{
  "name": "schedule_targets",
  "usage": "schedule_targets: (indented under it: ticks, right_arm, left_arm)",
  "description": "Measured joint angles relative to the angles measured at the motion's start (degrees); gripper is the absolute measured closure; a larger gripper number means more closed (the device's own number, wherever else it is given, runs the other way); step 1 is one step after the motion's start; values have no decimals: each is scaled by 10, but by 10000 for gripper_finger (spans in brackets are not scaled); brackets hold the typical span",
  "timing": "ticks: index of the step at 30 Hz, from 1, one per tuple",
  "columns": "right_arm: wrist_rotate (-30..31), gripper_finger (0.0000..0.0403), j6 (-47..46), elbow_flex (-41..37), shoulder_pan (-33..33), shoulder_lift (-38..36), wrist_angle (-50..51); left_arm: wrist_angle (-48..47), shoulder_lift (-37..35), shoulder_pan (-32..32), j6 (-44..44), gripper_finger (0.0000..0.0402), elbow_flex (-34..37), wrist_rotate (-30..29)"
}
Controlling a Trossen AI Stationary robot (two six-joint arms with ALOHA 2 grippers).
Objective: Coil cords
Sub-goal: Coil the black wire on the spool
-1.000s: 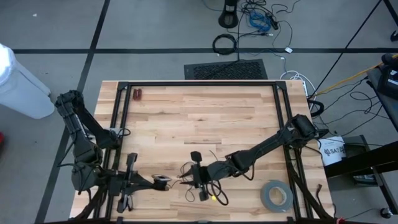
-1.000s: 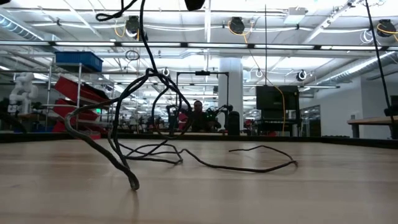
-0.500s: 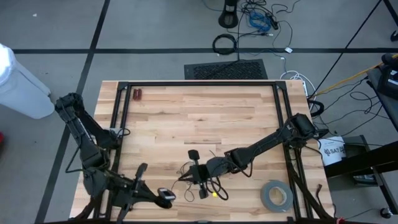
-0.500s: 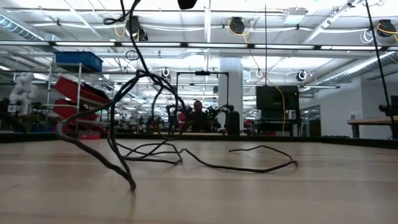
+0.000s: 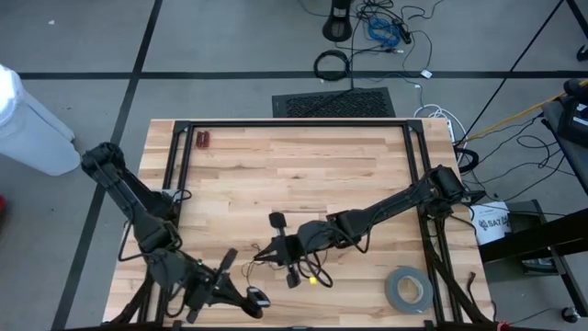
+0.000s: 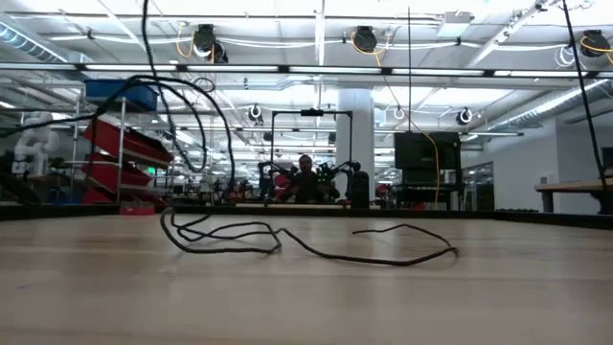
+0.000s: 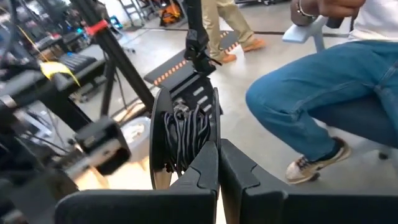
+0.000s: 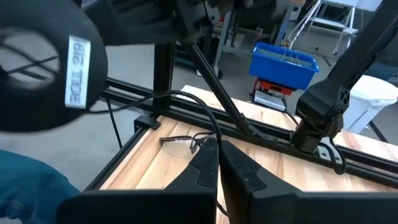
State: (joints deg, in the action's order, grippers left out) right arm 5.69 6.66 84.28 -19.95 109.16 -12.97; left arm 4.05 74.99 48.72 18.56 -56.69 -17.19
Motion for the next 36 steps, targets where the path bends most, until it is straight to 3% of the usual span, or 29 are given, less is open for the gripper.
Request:
schedule_targets:
  ticks: [9,17,36]
  right_arm:
    - [33,403,10,70,-22,0,109]
    - [66,403,28,122,-48,-1,188]
    - [112,403,-19,160,-84,-1,341]
  left_arm:
    - [-52,0,-11,-117,402,0,11]
    - [-57,0,-11,-123,402,0,9]
    - [-157,-42,3,-187,402,0,-160]
